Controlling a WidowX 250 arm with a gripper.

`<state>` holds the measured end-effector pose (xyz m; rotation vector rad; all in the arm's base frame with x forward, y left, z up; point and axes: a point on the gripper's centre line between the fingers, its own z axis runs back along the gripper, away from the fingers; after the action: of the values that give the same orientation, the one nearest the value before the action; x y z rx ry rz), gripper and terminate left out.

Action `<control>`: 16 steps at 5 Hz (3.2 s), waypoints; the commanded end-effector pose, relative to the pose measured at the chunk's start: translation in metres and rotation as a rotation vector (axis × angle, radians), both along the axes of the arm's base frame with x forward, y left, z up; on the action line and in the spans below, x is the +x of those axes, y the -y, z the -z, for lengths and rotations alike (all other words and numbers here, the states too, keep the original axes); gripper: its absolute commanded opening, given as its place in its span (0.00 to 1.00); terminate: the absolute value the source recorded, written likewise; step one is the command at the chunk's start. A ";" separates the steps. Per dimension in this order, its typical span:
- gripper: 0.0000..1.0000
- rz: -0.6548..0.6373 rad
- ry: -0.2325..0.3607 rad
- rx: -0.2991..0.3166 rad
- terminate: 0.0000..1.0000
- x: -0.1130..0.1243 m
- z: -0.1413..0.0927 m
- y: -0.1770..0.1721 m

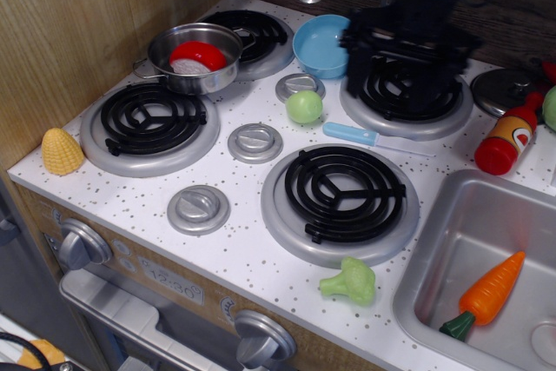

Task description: Take sushi out of pan

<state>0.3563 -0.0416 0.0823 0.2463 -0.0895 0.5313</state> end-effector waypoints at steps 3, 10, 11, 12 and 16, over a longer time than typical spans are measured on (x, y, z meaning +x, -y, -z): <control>1.00 -0.045 0.336 0.155 0.00 0.010 -0.043 -0.117; 1.00 -0.301 0.387 0.153 0.00 0.046 0.009 -0.200; 1.00 -0.285 0.353 0.133 0.00 0.050 0.016 -0.205; 1.00 -0.289 0.341 0.121 0.00 0.047 0.027 -0.204; 0.00 -0.236 0.316 0.175 0.00 0.041 0.005 -0.212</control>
<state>0.3843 0.1693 0.0570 0.3898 -0.3195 0.7914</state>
